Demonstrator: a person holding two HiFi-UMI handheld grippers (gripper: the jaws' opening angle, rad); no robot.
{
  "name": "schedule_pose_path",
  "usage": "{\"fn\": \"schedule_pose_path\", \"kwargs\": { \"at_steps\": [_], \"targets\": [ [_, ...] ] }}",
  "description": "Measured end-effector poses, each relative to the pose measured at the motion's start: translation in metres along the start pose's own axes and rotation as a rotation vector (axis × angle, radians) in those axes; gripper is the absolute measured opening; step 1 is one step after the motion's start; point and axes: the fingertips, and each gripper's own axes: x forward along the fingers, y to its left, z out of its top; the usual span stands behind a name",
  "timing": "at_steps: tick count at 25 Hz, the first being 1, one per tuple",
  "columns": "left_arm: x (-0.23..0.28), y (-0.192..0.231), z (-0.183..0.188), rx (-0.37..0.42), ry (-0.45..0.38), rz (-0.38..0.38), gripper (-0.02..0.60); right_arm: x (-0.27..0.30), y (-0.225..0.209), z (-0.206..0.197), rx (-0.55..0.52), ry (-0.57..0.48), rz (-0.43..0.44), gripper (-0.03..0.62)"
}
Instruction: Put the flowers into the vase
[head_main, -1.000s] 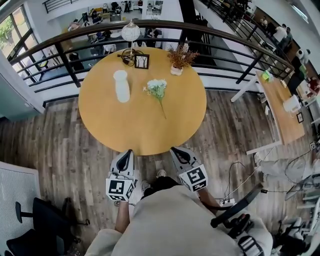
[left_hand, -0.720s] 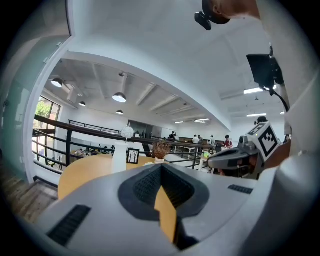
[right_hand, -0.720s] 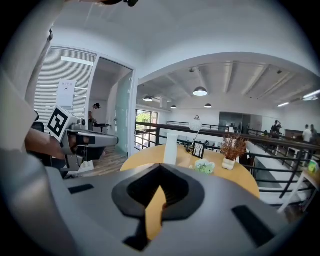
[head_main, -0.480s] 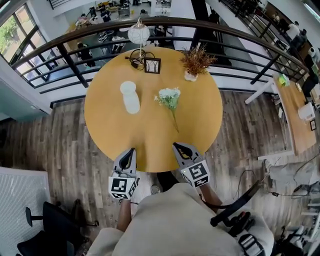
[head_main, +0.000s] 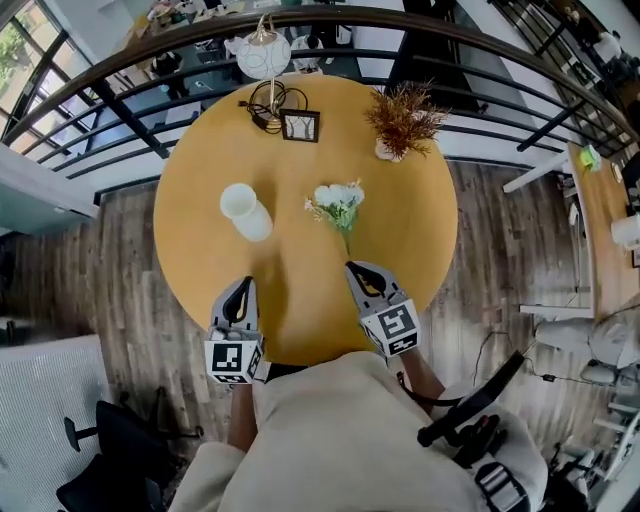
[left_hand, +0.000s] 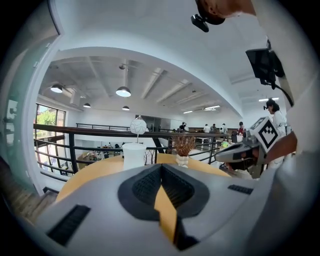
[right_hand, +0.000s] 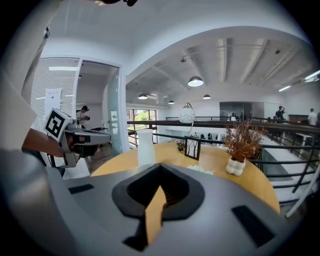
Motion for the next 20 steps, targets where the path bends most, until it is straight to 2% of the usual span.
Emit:
{"fn": "schedule_pose_path", "kwargs": {
  "at_steps": [8,9,11,12,15,20],
  "targets": [
    [0.015,0.001,-0.021,-0.019,0.058,-0.063,0.006,0.026,-0.035,-0.030,0.120,0.141,-0.058,0.025],
    [0.017,0.003,-0.022,-0.021,0.058,-0.079,0.006,0.032,-0.038,-0.037,0.142,0.166,-0.067,0.066],
    [0.021,0.006,-0.024,-0.014,0.065,-0.114,0.006,0.045,-0.044,-0.053,0.197,0.236,-0.074,0.222],
    [0.022,0.007,-0.025,-0.012,0.071,-0.131,0.006,0.050,-0.045,-0.062,0.220,0.275,-0.074,0.268],
    [0.024,0.010,-0.029,-0.026,0.089,-0.164,0.006,0.064,-0.053,-0.088,0.248,0.373,-0.081,0.304],
    [0.026,0.014,-0.038,-0.048,0.120,-0.171,0.006,0.092,-0.080,-0.115,0.306,0.478,-0.094,0.304]
  ]
}}
